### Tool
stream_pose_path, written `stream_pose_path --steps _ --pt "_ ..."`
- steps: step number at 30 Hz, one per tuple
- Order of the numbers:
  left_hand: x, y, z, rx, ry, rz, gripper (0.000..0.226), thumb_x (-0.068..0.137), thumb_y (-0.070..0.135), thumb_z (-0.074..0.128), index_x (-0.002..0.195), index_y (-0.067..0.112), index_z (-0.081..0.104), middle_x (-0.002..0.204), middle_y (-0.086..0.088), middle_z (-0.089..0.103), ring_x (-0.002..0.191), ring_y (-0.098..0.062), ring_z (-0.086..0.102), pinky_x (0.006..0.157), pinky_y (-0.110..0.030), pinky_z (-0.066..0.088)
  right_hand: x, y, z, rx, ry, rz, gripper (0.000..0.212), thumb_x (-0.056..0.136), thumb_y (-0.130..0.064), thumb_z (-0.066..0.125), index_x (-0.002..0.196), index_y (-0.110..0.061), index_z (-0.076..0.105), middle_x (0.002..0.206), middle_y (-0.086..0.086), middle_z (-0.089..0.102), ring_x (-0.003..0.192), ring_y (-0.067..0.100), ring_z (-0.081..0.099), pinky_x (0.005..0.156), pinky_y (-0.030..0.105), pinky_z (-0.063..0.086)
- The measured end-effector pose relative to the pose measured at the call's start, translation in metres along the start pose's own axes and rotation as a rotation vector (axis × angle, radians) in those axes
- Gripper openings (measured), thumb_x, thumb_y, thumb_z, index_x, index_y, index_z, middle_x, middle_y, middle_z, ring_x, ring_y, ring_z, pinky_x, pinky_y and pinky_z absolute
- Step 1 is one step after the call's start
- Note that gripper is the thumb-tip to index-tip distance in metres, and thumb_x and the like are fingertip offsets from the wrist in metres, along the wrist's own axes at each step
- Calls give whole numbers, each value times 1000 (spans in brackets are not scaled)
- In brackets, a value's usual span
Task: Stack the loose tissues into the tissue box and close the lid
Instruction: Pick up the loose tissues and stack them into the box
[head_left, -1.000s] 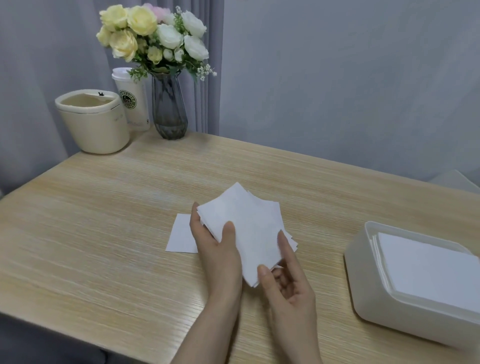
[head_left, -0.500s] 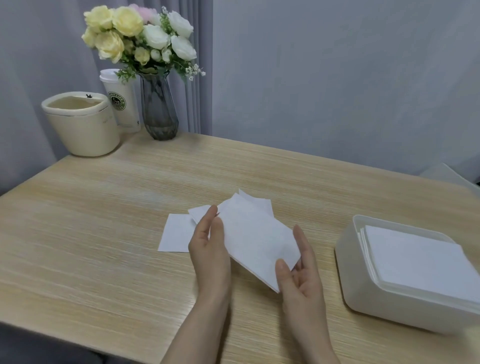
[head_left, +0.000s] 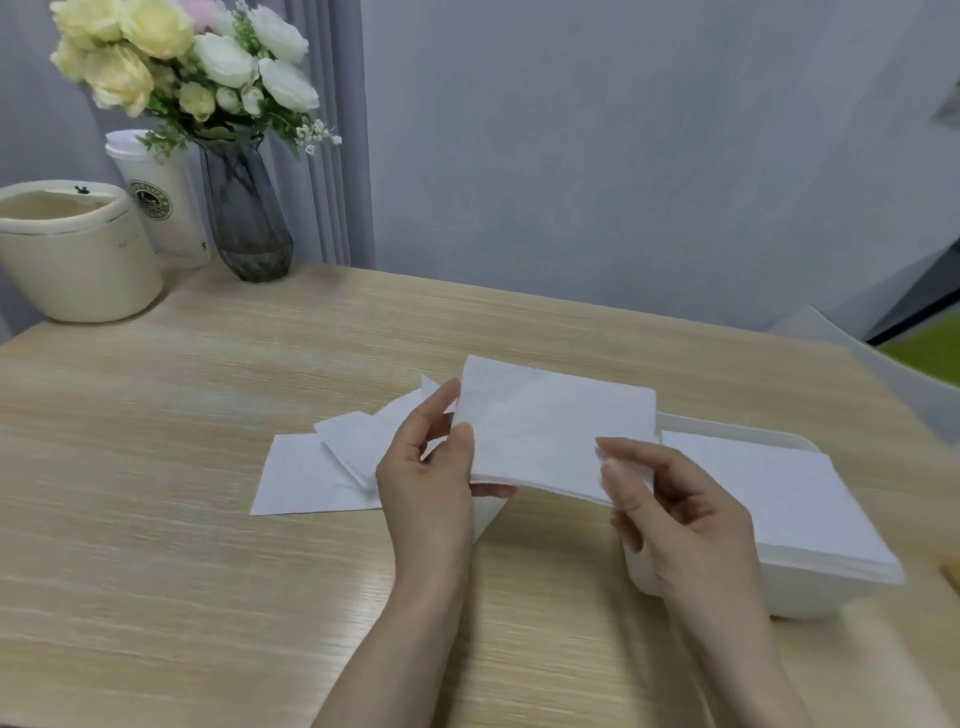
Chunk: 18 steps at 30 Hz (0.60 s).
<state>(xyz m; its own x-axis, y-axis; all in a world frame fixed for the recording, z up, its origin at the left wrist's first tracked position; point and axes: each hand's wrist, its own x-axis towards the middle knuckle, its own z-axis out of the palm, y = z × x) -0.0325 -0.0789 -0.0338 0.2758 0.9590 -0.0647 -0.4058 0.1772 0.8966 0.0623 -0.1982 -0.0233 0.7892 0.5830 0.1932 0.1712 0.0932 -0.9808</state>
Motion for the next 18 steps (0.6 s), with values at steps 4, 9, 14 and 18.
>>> stream_pose_path --steps 4,9,14,18 --pt "-11 -5 16 19 -80 2 39 95 -3 54 104 32 69 104 6 68 74 -10 67 50 -27 56 1 -1 -19 -69 55 -16 18 86 -5 66 90 -21 73 66 -12 61 57 8 45 53 9 37" --pt "-20 -19 32 193 -313 29 43 91 1 61 105 40 69 97 -2 64 73 -12 54 55 -18 50 5 -7 -56 -221 236 -73 13 86 -15 69 88 -28 72 88 -15 68 61 9 44 54 9 36" --pt "-32 -28 59 440 -482 139 36 88 8 66 111 36 68 93 13 63 71 0 54 71 -11 40 10 0 -101 -355 366 -71 9 86 -24 70 91 -31 71 101 -3 66 75 13 45 65 16 38" --pt "-41 -35 80 591 -541 224 34 89 17 67 122 29 67 104 21 60 98 3 54 88 -22 42 10 6 -125 -399 420 -58 9 87 -26 67 93 -32 70 104 -12 68 101 21 53 83 38 41"
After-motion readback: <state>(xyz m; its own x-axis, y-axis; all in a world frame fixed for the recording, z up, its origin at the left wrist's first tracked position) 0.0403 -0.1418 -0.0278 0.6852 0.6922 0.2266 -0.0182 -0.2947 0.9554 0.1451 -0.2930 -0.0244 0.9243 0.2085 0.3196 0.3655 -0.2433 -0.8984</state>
